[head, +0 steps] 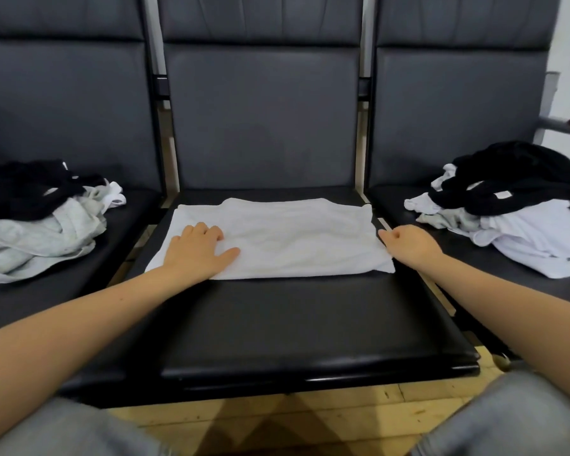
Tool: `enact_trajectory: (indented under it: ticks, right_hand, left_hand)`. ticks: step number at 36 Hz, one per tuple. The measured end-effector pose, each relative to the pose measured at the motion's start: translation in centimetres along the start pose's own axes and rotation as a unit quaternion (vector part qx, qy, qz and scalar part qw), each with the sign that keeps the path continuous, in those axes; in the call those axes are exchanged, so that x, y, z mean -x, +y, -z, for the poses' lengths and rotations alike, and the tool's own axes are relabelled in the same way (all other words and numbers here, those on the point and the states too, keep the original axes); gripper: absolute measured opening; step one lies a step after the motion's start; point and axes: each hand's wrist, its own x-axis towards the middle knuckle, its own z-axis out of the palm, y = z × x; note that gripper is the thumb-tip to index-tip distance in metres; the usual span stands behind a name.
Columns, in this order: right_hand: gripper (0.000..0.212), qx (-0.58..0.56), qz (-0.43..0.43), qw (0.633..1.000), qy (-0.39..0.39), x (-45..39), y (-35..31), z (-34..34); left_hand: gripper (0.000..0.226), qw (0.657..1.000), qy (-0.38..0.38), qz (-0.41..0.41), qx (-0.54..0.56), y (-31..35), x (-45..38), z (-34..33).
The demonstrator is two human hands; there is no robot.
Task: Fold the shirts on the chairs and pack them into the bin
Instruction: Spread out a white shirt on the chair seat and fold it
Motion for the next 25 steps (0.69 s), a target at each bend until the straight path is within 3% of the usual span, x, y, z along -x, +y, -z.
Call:
enact_trajectory:
  ticks: [3,9,13,17,19,22,25]
  right_hand:
    - [0.055,0.0,-0.003,1.0,0.017,-0.2,-1.2,-0.3]
    - [0.056,0.054,-0.015,0.998,-0.037,-0.8,-3.0,-0.6]
    - [0.031,-0.002,-0.008,0.996,-0.088,-1.0,-4.3,-1.1]
    - [0.013,-0.087,-0.027,0.993,-0.076,-0.9,-5.4,-1.0]
    - [0.012,-0.191,-0.093,0.974,-0.076,-0.7,-5.7,-0.6]
    - [0.023,-0.368,-0.212,0.898,-0.117,0.2,-6.1,0.7]
    - [0.02,-0.433,-0.258,0.85,-0.155,0.5,-6.4,1.7]
  left_hand:
    - [0.041,1.0,0.006,0.005,0.014,0.3,0.2,0.6]
    - [0.039,0.998,0.021,0.035,0.055,0.7,0.2,0.7]
    - [0.04,0.997,0.024,0.036,0.069,0.5,-0.1,0.2]
    - [0.057,0.997,-0.005,0.043,0.062,0.5,-0.3,-0.3]
    - [0.059,0.998,-0.016,0.04,0.044,0.5,-0.4,-0.5]
    - [0.059,0.999,-0.023,0.028,0.028,0.7,-0.3,-0.5]
    - [0.058,0.999,-0.023,0.026,0.041,0.6,-0.2,-0.3]
